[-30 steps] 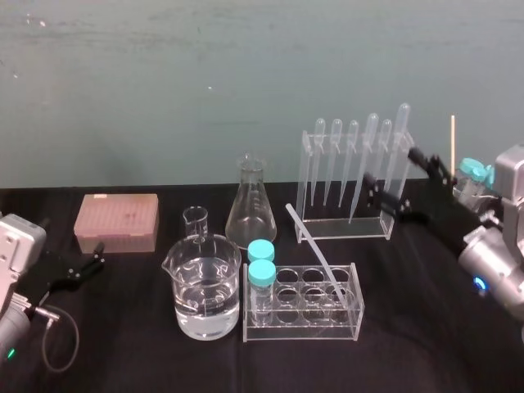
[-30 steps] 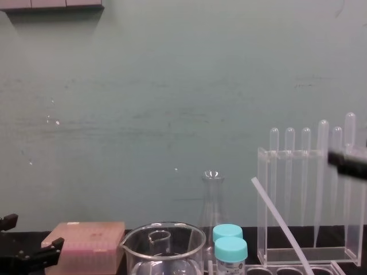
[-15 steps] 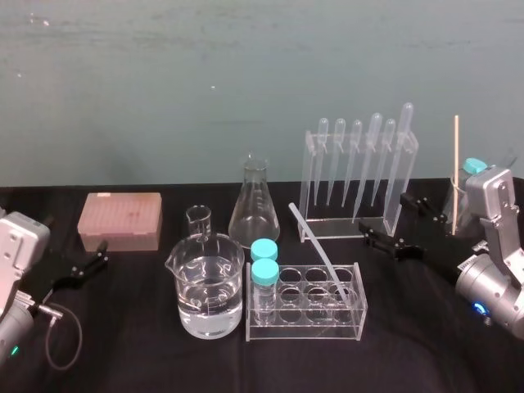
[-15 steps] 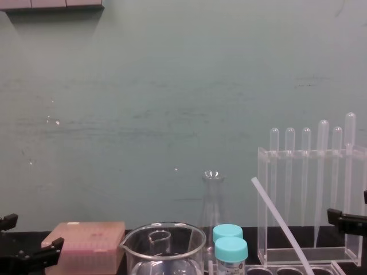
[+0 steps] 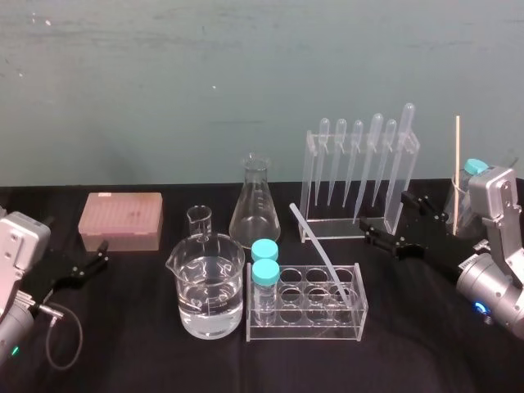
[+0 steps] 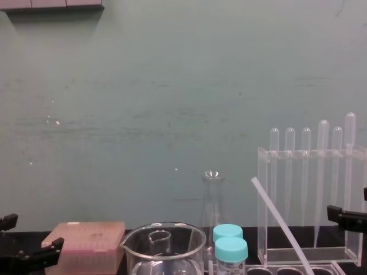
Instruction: Pick up the stirring rod with one hand, then place it down.
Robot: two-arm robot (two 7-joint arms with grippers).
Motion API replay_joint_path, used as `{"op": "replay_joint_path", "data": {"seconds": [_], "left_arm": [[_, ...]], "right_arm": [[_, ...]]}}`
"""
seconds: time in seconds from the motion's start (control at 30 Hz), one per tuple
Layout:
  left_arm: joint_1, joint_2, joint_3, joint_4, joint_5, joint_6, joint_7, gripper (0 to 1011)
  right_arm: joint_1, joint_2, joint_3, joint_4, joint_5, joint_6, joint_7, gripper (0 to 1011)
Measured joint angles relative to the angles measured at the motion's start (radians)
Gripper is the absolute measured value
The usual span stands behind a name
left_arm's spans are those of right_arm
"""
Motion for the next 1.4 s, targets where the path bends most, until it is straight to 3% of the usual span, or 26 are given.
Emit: {"op": "replay_joint_path", "data": {"seconds": [1.4], "left_arm": [[0.0,0.0,0.0,0.0,0.0,0.0,0.0,1000]], "right_arm": [[0.0,0.0,0.001,-0.001,0.002,-0.005,0.0,1003]]}}
